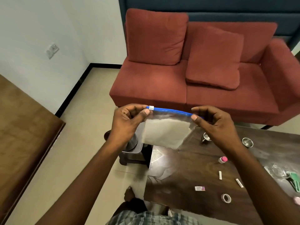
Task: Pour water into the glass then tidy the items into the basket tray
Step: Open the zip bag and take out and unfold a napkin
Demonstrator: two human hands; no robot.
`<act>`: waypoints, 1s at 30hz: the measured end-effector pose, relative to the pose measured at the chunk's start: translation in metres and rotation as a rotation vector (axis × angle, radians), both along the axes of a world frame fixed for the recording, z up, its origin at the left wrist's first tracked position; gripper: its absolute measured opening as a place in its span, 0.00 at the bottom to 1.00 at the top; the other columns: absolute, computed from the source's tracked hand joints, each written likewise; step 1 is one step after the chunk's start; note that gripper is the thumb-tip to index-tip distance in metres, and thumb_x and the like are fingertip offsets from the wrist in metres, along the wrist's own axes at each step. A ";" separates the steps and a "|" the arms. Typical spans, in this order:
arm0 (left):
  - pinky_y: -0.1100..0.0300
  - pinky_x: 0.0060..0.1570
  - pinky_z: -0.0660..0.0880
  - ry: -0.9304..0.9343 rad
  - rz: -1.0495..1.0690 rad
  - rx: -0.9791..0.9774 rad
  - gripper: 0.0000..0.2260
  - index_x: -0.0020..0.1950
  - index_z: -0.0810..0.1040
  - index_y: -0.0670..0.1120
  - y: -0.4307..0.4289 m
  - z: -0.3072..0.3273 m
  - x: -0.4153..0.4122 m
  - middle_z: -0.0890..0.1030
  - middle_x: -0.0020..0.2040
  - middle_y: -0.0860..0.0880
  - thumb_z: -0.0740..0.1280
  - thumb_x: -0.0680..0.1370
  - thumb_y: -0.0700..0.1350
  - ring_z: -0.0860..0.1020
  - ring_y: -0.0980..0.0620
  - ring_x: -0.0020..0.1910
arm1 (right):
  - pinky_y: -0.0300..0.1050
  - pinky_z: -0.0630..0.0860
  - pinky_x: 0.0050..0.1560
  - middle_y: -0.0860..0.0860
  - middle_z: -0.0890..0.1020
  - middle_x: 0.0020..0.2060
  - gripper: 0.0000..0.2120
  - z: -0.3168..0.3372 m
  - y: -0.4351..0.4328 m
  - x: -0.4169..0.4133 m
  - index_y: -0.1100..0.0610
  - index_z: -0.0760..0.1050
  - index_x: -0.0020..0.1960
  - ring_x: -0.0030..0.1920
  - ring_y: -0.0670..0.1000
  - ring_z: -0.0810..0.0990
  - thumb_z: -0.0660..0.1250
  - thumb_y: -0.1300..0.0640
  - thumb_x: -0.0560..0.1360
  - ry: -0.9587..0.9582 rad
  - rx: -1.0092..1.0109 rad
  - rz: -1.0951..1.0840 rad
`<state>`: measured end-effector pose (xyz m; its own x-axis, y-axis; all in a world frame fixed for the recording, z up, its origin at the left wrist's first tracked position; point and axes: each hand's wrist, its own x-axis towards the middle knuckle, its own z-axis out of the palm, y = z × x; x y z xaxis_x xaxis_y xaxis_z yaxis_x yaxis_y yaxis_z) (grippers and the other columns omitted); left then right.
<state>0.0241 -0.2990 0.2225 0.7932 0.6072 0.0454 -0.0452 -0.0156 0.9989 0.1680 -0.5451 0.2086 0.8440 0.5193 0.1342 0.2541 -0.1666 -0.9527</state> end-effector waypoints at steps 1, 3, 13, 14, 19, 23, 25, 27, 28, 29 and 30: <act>0.42 0.59 0.82 0.001 -0.003 -0.008 0.05 0.53 0.86 0.39 -0.007 0.001 -0.003 0.88 0.48 0.40 0.74 0.78 0.36 0.86 0.42 0.49 | 0.40 0.81 0.50 0.44 0.89 0.46 0.09 0.003 -0.003 -0.003 0.47 0.86 0.55 0.45 0.42 0.84 0.77 0.60 0.78 -0.003 -0.009 0.016; 0.45 0.57 0.82 -0.006 -0.010 -0.026 0.05 0.52 0.86 0.40 -0.017 0.004 -0.008 0.88 0.47 0.40 0.74 0.77 0.35 0.86 0.43 0.48 | 0.37 0.79 0.48 0.43 0.89 0.46 0.08 0.012 -0.006 -0.006 0.47 0.86 0.54 0.44 0.41 0.85 0.77 0.58 0.78 -0.022 -0.037 0.051; 0.42 0.57 0.83 -0.044 -0.063 0.068 0.06 0.53 0.87 0.42 -0.020 0.023 -0.018 0.89 0.47 0.43 0.76 0.77 0.40 0.87 0.40 0.50 | 0.46 0.84 0.58 0.41 0.87 0.53 0.15 0.075 0.049 -0.034 0.48 0.85 0.65 0.54 0.40 0.85 0.76 0.48 0.79 -0.314 -0.197 0.315; 0.42 0.56 0.83 -0.049 -0.064 0.073 0.07 0.52 0.87 0.41 -0.018 0.023 -0.020 0.89 0.47 0.43 0.77 0.76 0.41 0.87 0.40 0.50 | 0.46 0.84 0.58 0.41 0.87 0.53 0.14 0.079 0.057 -0.037 0.48 0.85 0.64 0.54 0.40 0.85 0.75 0.47 0.79 -0.344 -0.212 0.332; 0.55 0.50 0.83 -0.099 -0.035 0.026 0.07 0.51 0.87 0.38 -0.011 0.027 -0.029 0.88 0.45 0.42 0.76 0.76 0.41 0.87 0.46 0.46 | 0.51 0.84 0.51 0.41 0.87 0.49 0.07 0.084 0.089 -0.041 0.48 0.87 0.57 0.49 0.43 0.86 0.75 0.49 0.80 -0.476 -0.244 0.381; 0.52 0.51 0.83 -0.091 0.018 0.041 0.06 0.51 0.87 0.40 -0.002 0.021 -0.036 0.89 0.45 0.43 0.77 0.76 0.40 0.87 0.45 0.46 | 0.47 0.83 0.49 0.42 0.87 0.48 0.07 0.081 0.102 -0.043 0.50 0.87 0.58 0.49 0.43 0.85 0.74 0.51 0.81 -0.512 -0.265 0.414; 0.47 0.54 0.84 -0.084 0.036 0.035 0.07 0.51 0.88 0.41 0.001 0.019 -0.039 0.89 0.45 0.43 0.77 0.75 0.43 0.87 0.42 0.48 | 0.46 0.82 0.48 0.42 0.86 0.47 0.07 0.080 0.105 -0.045 0.50 0.87 0.58 0.49 0.43 0.85 0.74 0.51 0.82 -0.528 -0.271 0.427; 0.45 0.55 0.84 -0.080 0.050 0.035 0.06 0.51 0.88 0.42 0.004 0.017 -0.042 0.89 0.45 0.44 0.77 0.76 0.42 0.87 0.42 0.48 | 0.45 0.82 0.48 0.42 0.86 0.47 0.07 0.079 0.107 -0.046 0.50 0.87 0.58 0.49 0.44 0.85 0.74 0.51 0.81 -0.533 -0.276 0.434; 0.44 0.55 0.83 -0.078 0.053 0.036 0.05 0.51 0.88 0.42 0.006 0.016 -0.043 0.89 0.45 0.44 0.76 0.76 0.41 0.87 0.41 0.48 | 0.45 0.82 0.48 0.42 0.86 0.47 0.07 0.078 0.106 -0.046 0.49 0.87 0.58 0.49 0.44 0.85 0.74 0.51 0.81 -0.532 -0.277 0.433; 0.44 0.54 0.84 -0.074 0.053 0.034 0.05 0.51 0.88 0.42 0.007 0.016 -0.043 0.89 0.45 0.43 0.76 0.77 0.41 0.87 0.40 0.48 | 0.45 0.82 0.47 0.42 0.86 0.47 0.07 0.078 0.106 -0.045 0.49 0.87 0.58 0.48 0.44 0.85 0.74 0.51 0.81 -0.527 -0.278 0.428; 0.46 0.51 0.84 -0.070 0.056 0.027 0.04 0.51 0.88 0.43 0.009 0.015 -0.045 0.89 0.45 0.44 0.76 0.77 0.41 0.87 0.41 0.48 | 0.45 0.82 0.47 0.42 0.86 0.47 0.07 0.077 0.104 -0.045 0.49 0.87 0.58 0.48 0.44 0.85 0.74 0.51 0.81 -0.521 -0.280 0.423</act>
<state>-0.0206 -0.2895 0.2378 0.7524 0.6484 0.1163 -0.1134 -0.0464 0.9925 0.1229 -0.4406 0.2860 0.4262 0.8607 0.2785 0.7599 -0.1736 -0.6264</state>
